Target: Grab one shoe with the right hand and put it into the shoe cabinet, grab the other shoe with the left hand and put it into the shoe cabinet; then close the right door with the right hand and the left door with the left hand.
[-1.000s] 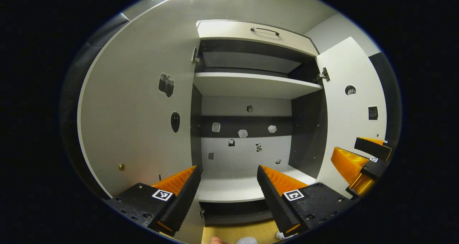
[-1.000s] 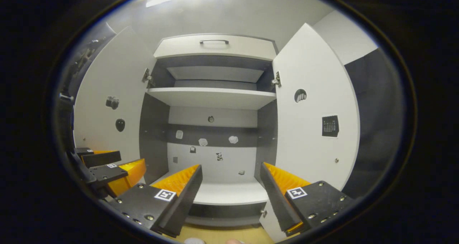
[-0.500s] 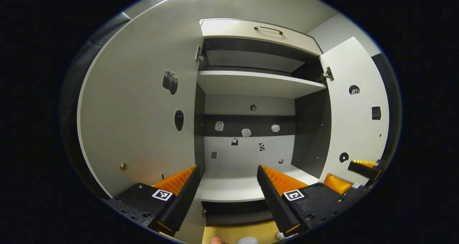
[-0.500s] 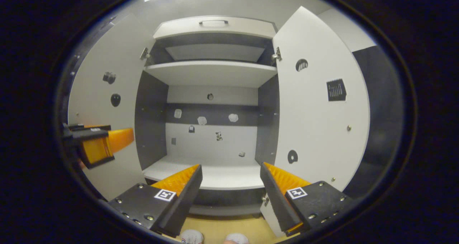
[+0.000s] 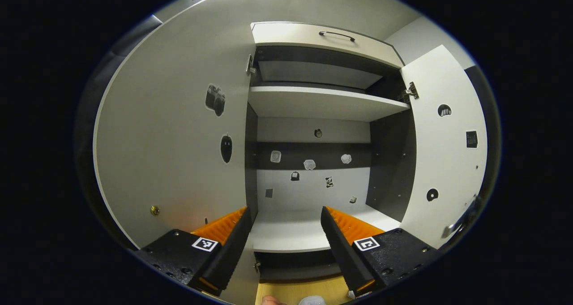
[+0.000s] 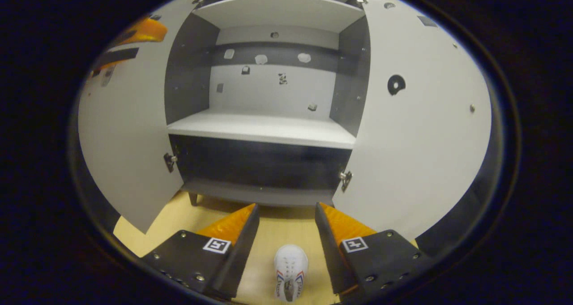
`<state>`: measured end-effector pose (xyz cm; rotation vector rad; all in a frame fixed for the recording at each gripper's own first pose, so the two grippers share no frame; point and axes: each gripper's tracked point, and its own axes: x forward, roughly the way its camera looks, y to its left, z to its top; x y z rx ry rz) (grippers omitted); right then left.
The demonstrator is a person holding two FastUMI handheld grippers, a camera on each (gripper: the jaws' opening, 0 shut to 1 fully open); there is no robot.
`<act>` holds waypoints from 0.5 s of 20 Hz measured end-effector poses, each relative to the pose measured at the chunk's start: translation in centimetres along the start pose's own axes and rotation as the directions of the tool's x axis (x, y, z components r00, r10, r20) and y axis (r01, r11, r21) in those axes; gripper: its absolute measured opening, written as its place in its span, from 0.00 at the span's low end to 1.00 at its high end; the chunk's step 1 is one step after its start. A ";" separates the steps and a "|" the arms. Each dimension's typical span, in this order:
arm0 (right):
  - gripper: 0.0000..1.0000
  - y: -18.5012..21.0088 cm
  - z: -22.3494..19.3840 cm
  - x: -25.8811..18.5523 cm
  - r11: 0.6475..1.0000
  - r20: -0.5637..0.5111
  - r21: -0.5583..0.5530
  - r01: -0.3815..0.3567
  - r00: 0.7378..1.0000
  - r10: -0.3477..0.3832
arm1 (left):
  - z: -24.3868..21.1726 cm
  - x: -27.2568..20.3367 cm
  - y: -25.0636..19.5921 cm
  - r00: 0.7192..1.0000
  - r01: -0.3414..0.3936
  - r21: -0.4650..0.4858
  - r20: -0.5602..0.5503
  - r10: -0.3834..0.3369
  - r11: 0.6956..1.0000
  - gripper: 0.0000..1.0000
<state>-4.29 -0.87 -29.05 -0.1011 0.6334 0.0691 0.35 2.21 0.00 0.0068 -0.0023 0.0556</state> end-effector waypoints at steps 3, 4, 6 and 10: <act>0.57 0.4 -5.3 1.4 1.000 -0.113 -0.017 -0.018 0.993 0.016 | 0.0 0.0 -0.1 1.000 0.008 0.007 0.001 -0.008 1.000 0.94; 0.56 0.5 -7.1 1.7 0.999 -0.151 -0.024 -0.023 0.988 0.019 | 0.1 0.0 -0.1 1.000 0.010 0.007 0.002 -0.010 1.000 0.94; 0.56 0.7 -10.8 2.2 0.999 -0.238 -0.024 -0.037 0.971 0.031 | 0.1 0.0 -0.1 1.000 0.014 0.005 0.001 -0.014 1.000 0.95; 0.56 1.2 -16.7 2.5 0.998 -0.372 -0.019 -0.059 0.927 0.048 | 0.0 0.0 -0.2 1.000 0.022 0.005 -0.005 -0.022 1.000 0.95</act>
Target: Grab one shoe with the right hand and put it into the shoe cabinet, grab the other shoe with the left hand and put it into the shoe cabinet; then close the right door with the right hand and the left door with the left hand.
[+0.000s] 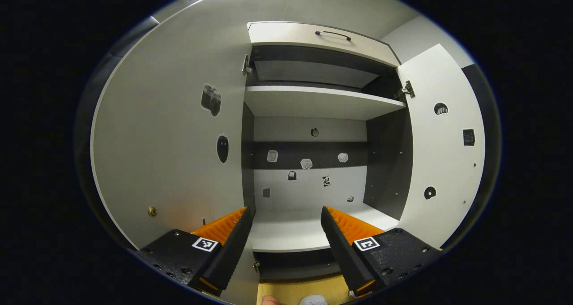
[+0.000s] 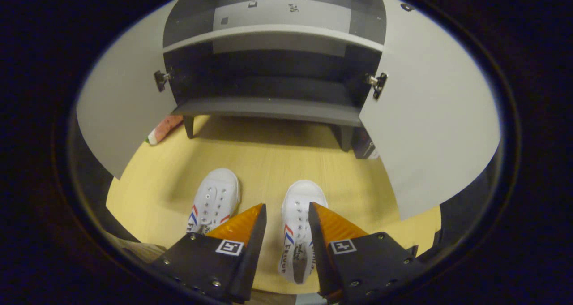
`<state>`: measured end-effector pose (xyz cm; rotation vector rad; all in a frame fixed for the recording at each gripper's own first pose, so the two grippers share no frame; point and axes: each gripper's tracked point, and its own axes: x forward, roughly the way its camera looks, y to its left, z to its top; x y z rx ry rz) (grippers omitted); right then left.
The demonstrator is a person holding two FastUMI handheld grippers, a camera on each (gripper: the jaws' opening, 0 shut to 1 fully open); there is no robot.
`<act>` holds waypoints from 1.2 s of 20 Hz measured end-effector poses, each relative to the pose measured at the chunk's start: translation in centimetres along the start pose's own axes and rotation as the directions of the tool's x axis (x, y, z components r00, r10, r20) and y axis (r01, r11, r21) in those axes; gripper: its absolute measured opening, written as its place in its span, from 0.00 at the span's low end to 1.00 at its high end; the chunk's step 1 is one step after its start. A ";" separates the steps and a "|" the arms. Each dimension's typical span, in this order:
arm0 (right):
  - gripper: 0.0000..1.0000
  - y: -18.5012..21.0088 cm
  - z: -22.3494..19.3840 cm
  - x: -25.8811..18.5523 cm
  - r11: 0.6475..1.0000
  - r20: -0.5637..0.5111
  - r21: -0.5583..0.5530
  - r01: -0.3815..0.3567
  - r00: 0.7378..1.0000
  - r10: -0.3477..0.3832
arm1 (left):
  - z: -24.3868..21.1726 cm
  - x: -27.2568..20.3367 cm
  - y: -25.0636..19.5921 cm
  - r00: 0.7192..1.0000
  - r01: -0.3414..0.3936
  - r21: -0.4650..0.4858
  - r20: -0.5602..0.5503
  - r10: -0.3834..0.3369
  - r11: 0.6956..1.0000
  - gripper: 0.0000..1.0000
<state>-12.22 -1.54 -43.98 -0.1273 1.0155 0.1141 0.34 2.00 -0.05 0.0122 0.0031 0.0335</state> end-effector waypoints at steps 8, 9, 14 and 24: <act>0.56 0.6 -5.8 3.8 0.998 -0.153 0.049 -0.027 0.988 0.034 | 0.0 -0.1 0.0 1.000 0.005 0.000 -0.002 -0.005 1.000 0.94; 0.56 0.6 -6.1 4.1 0.999 -0.163 0.046 -0.024 0.986 0.031 | -0.1 -0.1 0.0 1.000 0.004 0.000 -0.002 -0.004 1.000 0.94; 0.55 0.5 -7.5 6.1 1.000 -0.191 0.028 -0.009 0.981 0.014 | -0.3 -0.2 0.1 1.000 0.001 0.005 -0.009 -0.001 1.000 0.94; 0.07 -0.5 -7.1 6.4 0.996 -0.092 -0.036 0.081 0.992 -0.084 | -0.7 -0.9 0.1 1.000 -0.002 -0.016 -0.016 0.002 1.000 0.94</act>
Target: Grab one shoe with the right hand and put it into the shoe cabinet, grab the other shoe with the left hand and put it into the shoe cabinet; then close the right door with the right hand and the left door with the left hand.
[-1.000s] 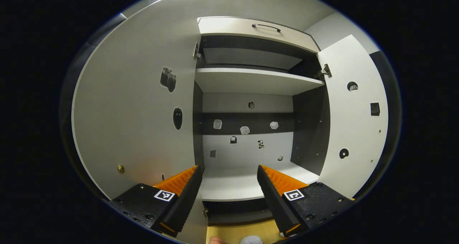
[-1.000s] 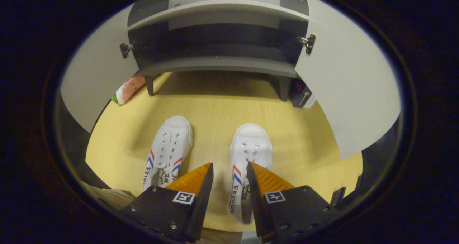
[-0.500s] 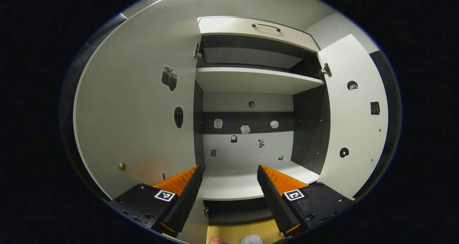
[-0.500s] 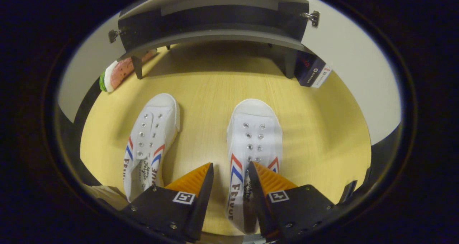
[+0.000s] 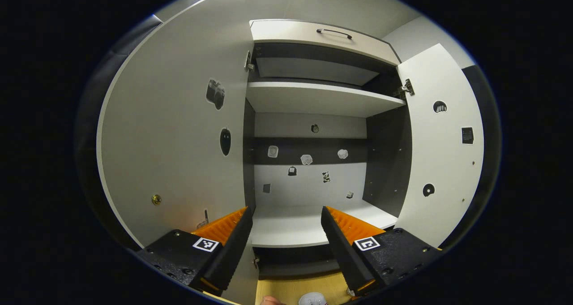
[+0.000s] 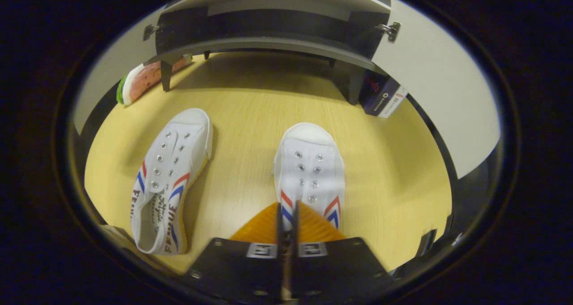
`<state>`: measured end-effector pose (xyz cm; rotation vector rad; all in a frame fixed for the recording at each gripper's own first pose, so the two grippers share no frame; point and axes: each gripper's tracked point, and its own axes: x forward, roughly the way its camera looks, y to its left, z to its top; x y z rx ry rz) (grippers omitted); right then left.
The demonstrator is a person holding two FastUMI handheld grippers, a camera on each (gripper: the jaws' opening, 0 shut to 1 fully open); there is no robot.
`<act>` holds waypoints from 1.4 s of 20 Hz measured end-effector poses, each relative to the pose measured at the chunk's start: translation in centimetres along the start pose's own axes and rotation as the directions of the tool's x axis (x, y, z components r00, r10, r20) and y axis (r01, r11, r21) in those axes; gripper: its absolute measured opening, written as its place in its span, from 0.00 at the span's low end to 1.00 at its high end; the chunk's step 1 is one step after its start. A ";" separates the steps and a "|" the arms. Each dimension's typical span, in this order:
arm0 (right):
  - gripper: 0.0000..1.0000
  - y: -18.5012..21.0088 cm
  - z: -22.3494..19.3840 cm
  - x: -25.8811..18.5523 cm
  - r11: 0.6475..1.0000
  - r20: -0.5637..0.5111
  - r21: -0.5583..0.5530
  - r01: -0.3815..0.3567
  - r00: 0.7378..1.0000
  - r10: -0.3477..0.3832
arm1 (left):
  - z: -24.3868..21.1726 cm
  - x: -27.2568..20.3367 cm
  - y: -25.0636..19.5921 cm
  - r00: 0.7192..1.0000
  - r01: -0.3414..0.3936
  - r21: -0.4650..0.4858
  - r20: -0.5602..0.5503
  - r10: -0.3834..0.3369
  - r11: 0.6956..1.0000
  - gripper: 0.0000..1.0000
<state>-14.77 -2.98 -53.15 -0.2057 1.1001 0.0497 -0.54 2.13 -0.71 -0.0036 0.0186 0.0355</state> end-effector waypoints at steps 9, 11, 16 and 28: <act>0.00 -1.8 5.7 -6.0 0.984 0.132 0.167 -0.061 0.990 0.039 | 0.2 -0.1 0.0 1.000 0.007 -0.001 0.008 -0.007 1.000 0.94; 0.01 -2.5 9.2 -8.9 0.985 0.211 0.160 -0.064 0.977 0.029 | 0.2 0.0 -0.1 1.000 0.007 0.003 0.007 -0.007 1.000 0.94; 0.00 -4.2 21.3 -17.0 0.990 0.457 0.125 -0.065 0.889 0.000 | 0.0 0.3 0.0 1.000 0.003 -0.001 0.000 -0.003 1.000 0.94; 0.00 -4.8 43.9 -19.6 0.997 0.685 0.072 -0.037 0.728 -0.023 | 0.4 0.1 -0.2 1.000 0.021 -0.019 0.022 -0.021 1.000 0.94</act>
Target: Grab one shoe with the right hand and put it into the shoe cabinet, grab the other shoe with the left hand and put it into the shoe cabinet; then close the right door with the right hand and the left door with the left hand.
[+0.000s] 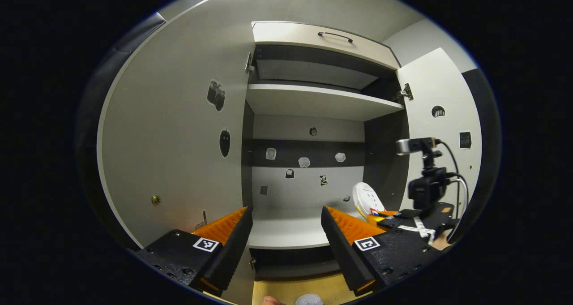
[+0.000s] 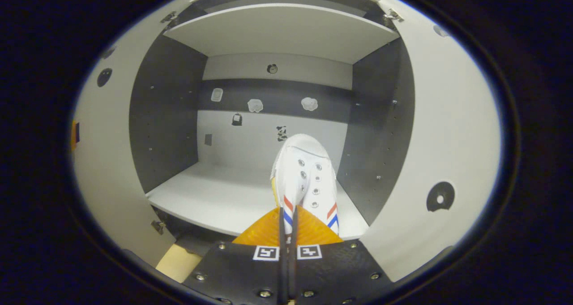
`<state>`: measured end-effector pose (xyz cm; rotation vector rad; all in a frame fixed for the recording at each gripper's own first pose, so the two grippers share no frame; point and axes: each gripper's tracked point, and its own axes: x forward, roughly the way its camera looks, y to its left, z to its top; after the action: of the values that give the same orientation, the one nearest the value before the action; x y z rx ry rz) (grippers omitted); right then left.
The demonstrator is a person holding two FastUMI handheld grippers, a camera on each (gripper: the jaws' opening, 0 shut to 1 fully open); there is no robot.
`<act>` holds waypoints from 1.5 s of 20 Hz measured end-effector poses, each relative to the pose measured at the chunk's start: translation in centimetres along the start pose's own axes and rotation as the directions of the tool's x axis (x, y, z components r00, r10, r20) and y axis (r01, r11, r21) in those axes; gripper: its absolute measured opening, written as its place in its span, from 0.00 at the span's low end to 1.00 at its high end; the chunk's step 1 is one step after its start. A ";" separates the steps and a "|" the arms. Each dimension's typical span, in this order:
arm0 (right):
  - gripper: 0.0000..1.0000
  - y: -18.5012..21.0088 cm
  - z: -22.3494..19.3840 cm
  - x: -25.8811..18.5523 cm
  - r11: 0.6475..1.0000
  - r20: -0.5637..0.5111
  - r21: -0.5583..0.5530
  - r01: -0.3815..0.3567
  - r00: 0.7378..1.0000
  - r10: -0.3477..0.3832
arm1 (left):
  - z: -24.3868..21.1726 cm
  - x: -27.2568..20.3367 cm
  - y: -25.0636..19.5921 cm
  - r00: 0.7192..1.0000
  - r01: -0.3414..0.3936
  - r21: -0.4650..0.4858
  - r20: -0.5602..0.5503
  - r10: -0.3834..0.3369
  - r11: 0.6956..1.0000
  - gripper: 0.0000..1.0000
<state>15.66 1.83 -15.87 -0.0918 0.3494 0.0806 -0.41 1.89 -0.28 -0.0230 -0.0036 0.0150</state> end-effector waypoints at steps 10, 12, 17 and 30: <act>0.00 0.1 -2.6 9.5 0.998 -0.097 -0.001 0.061 0.993 -0.061 | 0.3 -0.2 -0.3 0.999 0.035 -0.019 0.030 -0.034 0.999 0.93; 0.00 0.1 -3.2 10.3 0.998 -0.112 0.000 0.064 0.992 -0.064 | 0.4 -0.2 -0.3 0.999 0.038 -0.022 0.039 -0.037 0.999 0.93; 0.02 0.0 -3.9 11.1 0.996 -0.173 0.033 0.078 0.982 -0.071 | 0.3 -0.3 -0.4 0.998 0.045 -0.008 0.037 -0.044 0.999 0.93; 0.20 -1.4 5.7 0.4 0.998 0.084 0.044 0.039 0.996 -0.042 | -4.6 -0.5 -0.6 0.996 0.043 -0.017 -0.081 -0.044 0.999 0.94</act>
<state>18.10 1.04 -10.60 -0.0534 0.2636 0.0370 -0.90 1.17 -4.84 -0.0391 0.0771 -0.0296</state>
